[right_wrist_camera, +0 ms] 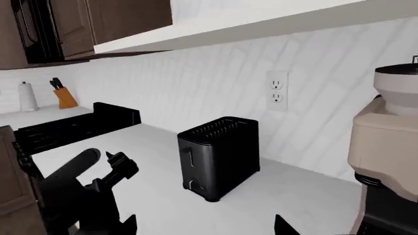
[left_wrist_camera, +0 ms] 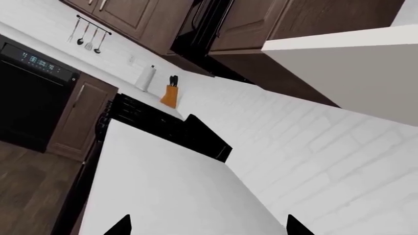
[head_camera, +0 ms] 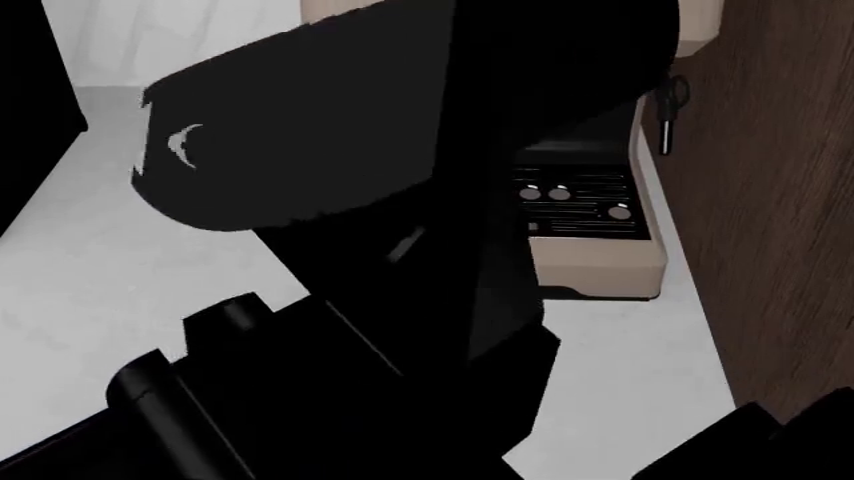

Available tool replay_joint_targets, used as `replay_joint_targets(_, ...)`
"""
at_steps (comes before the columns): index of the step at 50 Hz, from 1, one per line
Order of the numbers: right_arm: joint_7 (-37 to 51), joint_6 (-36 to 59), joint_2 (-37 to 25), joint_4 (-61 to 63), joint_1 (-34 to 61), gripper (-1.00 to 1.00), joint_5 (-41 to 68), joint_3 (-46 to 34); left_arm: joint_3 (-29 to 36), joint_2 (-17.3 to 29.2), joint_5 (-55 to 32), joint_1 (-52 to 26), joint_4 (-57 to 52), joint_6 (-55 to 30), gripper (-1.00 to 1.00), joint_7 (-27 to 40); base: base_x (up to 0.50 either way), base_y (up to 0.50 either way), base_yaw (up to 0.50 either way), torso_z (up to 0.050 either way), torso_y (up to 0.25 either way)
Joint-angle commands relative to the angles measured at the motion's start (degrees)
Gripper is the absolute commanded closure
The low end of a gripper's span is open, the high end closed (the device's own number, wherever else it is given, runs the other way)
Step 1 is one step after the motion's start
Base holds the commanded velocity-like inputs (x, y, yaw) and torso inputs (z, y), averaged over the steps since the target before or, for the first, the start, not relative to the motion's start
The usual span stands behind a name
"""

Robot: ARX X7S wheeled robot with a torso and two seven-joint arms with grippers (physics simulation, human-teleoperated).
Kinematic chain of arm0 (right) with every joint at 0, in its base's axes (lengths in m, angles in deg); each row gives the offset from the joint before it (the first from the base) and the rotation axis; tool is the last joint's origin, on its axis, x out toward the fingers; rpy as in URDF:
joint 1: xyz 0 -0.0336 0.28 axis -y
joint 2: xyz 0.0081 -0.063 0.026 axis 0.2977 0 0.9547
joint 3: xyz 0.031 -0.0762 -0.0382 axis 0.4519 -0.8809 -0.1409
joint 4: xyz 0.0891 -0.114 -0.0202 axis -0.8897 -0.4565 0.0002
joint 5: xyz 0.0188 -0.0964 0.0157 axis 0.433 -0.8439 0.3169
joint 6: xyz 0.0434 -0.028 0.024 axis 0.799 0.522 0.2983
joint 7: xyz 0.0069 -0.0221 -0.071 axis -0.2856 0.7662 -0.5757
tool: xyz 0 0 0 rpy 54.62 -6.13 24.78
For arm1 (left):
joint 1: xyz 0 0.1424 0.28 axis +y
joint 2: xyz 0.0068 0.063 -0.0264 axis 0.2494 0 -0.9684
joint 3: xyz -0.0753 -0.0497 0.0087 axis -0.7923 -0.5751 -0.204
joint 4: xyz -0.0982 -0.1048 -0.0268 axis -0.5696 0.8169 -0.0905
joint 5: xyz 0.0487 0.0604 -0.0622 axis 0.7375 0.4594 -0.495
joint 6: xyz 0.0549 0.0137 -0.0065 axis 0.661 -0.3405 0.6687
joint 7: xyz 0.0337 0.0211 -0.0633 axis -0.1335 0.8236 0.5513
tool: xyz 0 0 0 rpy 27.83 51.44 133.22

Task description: Pick the mug from under the coffee machine dispenser and place it on the counter.

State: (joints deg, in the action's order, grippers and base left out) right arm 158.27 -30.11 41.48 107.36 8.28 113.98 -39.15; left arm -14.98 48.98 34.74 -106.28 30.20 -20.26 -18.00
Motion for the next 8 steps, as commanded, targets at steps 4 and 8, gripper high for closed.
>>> replay_joint_targets(4,-9.73,-13.73,-63.02,10.91,-1.56,-1.0,-14.68,-12.12,0.39,0.38,-0.12,-0.1,0.27,0.05,-1.0,-0.13,0.02,-0.05,-0.03,0.0,0.0)
replay_joint_targets(8,-16.57,-25.0,-69.68,11.32,-8.79,-1.0,-25.47,-17.0,0.47,0.47,-0.21,-0.13,0.14,-0.12,-1.0,-0.14,0.03,-0.06,-0.03,0.0,0.0)
